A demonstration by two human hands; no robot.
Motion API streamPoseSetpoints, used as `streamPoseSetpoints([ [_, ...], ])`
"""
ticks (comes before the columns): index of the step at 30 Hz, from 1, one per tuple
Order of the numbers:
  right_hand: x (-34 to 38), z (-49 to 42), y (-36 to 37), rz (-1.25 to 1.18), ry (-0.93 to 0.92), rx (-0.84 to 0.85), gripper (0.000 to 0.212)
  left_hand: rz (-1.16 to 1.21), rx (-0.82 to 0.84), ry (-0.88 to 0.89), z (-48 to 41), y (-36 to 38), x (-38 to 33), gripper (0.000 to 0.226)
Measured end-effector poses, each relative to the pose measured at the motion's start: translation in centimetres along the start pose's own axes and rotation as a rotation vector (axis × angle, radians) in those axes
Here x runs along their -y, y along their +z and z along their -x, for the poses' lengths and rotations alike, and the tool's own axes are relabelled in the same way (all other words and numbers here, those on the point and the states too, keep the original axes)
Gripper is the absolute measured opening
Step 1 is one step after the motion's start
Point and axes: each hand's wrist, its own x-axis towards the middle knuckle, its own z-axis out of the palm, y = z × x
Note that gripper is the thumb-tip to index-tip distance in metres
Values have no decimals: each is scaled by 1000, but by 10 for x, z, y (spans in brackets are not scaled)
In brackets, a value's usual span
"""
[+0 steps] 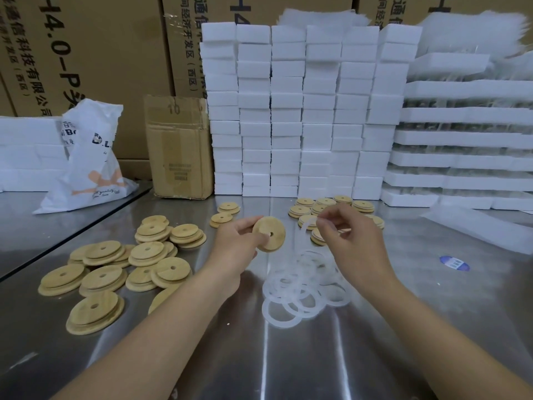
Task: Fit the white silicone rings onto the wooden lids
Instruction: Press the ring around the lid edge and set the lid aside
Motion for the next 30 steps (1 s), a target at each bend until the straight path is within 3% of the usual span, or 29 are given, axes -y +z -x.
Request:
streamPoseSetpoints([
  [6, 15, -6, -3, -182, 10, 122, 15, 244, 79, -29, 3, 6, -3, 28],
  [14, 13, -8, -7, -286, 90, 156, 12, 360, 218, -109, 10, 19, -6, 24],
  [22, 10, -8, -7, -259, 114, 166, 8, 221, 379, -40, 18, 25, -4, 31],
  [30, 9, -9, -9, -234, 157, 180, 10, 127, 377, 54, 19, 27, 0, 35],
])
